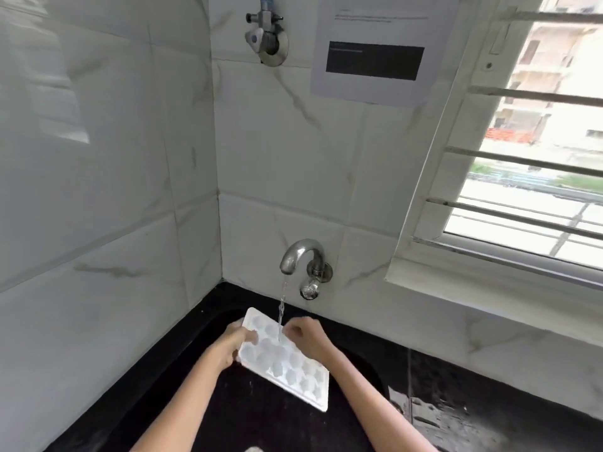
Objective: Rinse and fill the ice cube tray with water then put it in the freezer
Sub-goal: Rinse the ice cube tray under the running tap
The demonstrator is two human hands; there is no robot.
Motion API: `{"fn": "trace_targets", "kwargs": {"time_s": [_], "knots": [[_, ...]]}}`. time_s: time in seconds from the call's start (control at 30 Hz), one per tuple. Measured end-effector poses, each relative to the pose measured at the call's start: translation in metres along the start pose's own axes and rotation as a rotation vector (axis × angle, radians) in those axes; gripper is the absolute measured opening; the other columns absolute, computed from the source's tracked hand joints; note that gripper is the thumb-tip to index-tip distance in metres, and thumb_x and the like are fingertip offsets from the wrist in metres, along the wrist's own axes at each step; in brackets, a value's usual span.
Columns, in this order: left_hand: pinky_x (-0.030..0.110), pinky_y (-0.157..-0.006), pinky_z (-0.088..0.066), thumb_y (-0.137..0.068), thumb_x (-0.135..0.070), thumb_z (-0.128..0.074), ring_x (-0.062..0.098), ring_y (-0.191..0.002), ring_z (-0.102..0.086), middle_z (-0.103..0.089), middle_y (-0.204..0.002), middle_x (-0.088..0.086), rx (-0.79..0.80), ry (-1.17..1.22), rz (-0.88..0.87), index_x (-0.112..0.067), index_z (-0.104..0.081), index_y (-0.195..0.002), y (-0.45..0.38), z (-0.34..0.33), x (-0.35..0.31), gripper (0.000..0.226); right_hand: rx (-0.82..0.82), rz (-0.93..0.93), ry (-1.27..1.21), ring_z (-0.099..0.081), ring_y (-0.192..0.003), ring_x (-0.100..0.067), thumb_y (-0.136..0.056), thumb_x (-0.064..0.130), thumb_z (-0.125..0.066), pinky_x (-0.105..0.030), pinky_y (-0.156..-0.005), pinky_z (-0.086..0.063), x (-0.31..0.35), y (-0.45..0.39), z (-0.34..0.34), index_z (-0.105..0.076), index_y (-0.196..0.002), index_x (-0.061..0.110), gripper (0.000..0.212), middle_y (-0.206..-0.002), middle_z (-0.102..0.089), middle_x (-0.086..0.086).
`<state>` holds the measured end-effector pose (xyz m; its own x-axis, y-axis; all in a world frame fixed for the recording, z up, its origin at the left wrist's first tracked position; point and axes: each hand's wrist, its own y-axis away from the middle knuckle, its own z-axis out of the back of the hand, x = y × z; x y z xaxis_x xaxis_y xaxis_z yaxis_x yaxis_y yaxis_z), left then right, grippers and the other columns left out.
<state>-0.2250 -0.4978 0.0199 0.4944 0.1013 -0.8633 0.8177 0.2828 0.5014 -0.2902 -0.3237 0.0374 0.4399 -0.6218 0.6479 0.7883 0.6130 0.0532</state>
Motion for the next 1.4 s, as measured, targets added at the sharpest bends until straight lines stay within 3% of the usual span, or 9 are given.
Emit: {"fn": "trace_targets", "kwargs": {"time_s": [0.2, 0.4, 0.53, 0.67, 0.87, 1.07, 1.23, 1.3, 1.4], "knots": [[0.026, -0.063, -0.047, -0.088, -0.01, -0.053, 0.02, -0.086, -0.063, -0.068, -0.097, 0.007, 0.052, -0.196, -0.035, -0.021, -0.064, -0.108, 0.006, -0.019, -0.017, 0.025, -0.004, -0.075, -0.459, -0.062, -0.052, -0.015, -0.09, -0.008, -0.033, -0.025, -0.056, -0.055, 0.041, -0.015, 0.0, -0.057, -0.074, 0.005, 0.032, -0.064, -0.058, -0.008], [0.037, -0.096, -0.049, -0.089, -0.004, -0.05, 0.026, -0.112, -0.059, -0.062, -0.122, 0.012, 0.057, -0.498, -0.145, -0.009, -0.055, -0.128, -0.009, -0.061, -0.031, 0.04, -0.444, -0.12, 0.242, -0.06, -0.092, -0.032, -0.091, -0.001, -0.035, -0.034, -0.066, -0.039, 0.018, -0.024, 0.032, -0.056, -0.105, -0.004, 0.025, -0.099, -0.063, -0.018], [0.035, -0.094, -0.048, -0.089, -0.013, -0.055, 0.028, -0.114, -0.059, -0.058, -0.129, 0.012, -0.012, -0.596, -0.193, -0.013, -0.048, -0.136, -0.009, -0.07, -0.041, 0.048, -0.394, -0.102, 0.621, -0.06, -0.098, -0.025, -0.1, 0.021, -0.035, -0.029, -0.077, -0.046, 0.009, -0.037, 0.036, -0.056, -0.114, 0.001, 0.031, -0.108, -0.062, -0.012], [0.035, -0.095, -0.048, -0.088, -0.007, -0.058, 0.028, -0.113, -0.059, -0.06, -0.124, 0.015, -0.022, -0.524, -0.177, -0.006, -0.051, -0.131, -0.007, -0.057, -0.048, 0.044, -0.358, -0.23, 0.311, -0.061, -0.101, -0.025, -0.092, 0.033, -0.053, -0.028, -0.075, -0.044, 0.014, -0.055, 0.038, -0.06, -0.104, 0.002, 0.034, -0.105, -0.065, -0.011], [0.035, -0.095, -0.05, -0.083, -0.007, -0.065, 0.026, -0.11, -0.061, -0.063, -0.116, 0.01, -0.03, -0.586, -0.131, -0.005, -0.058, -0.123, -0.001, -0.035, -0.044, 0.041, -0.424, -0.233, -0.091, -0.052, -0.061, -0.024, -0.082, 0.024, -0.057, -0.026, -0.06, -0.032, 0.001, -0.065, 0.033, -0.05, -0.064, 0.009, 0.025, -0.059, -0.05, -0.002], [0.032, -0.097, -0.045, -0.072, 0.002, -0.075, 0.023, -0.119, -0.056, -0.06, -0.126, 0.011, -0.071, -0.728, -0.163, -0.018, -0.019, -0.149, 0.011, -0.034, -0.026, 0.098, -0.108, -0.335, 0.15, -0.061, -0.089, -0.028, -0.087, 0.04, -0.051, -0.029, -0.07, -0.042, 0.009, -0.053, 0.06, -0.06, -0.092, 0.01, 0.032, -0.092, -0.061, -0.009], [0.033, -0.089, -0.05, -0.072, -0.001, -0.079, 0.025, -0.117, -0.058, -0.053, -0.135, 0.013, -0.052, -0.78, -0.205, -0.024, 0.023, -0.148, 0.033, -0.037, -0.026, 0.13, 0.319, -0.107, 0.434, -0.05, -0.12, -0.028, -0.078, 0.026, -0.072, -0.036, -0.099, -0.043, 0.032, -0.015, 0.06, -0.042, -0.135, 0.006, 0.067, -0.133, -0.052, -0.01], [0.034, -0.091, -0.05, -0.071, -0.006, -0.081, 0.027, -0.12, -0.056, -0.048, -0.14, 0.016, -0.019, -0.847, -0.247, -0.024, 0.031, -0.145, 0.041, -0.042, -0.029, 0.135, 0.499, -0.042, 0.372, -0.048, -0.123, -0.026, -0.076, 0.023, -0.074, -0.036, -0.103, -0.039, 0.035, 0.0, 0.047, -0.037, -0.139, 0.011, 0.074, -0.138, -0.048, -0.009], [0.034, -0.098, -0.047, -0.076, -0.019, -0.078, 0.026, -0.122, -0.053, -0.046, -0.14, 0.015, 0.027, -0.94, -0.299, -0.025, 0.033, -0.144, 0.052, -0.056, -0.03, 0.131, 0.443, 0.057, 0.485, -0.052, -0.116, -0.029, -0.074, 0.018, -0.074, -0.038, -0.094, -0.043, 0.03, 0.025, 0.024, -0.051, -0.126, 0.01, 0.058, -0.126, -0.057, -0.013]]}}
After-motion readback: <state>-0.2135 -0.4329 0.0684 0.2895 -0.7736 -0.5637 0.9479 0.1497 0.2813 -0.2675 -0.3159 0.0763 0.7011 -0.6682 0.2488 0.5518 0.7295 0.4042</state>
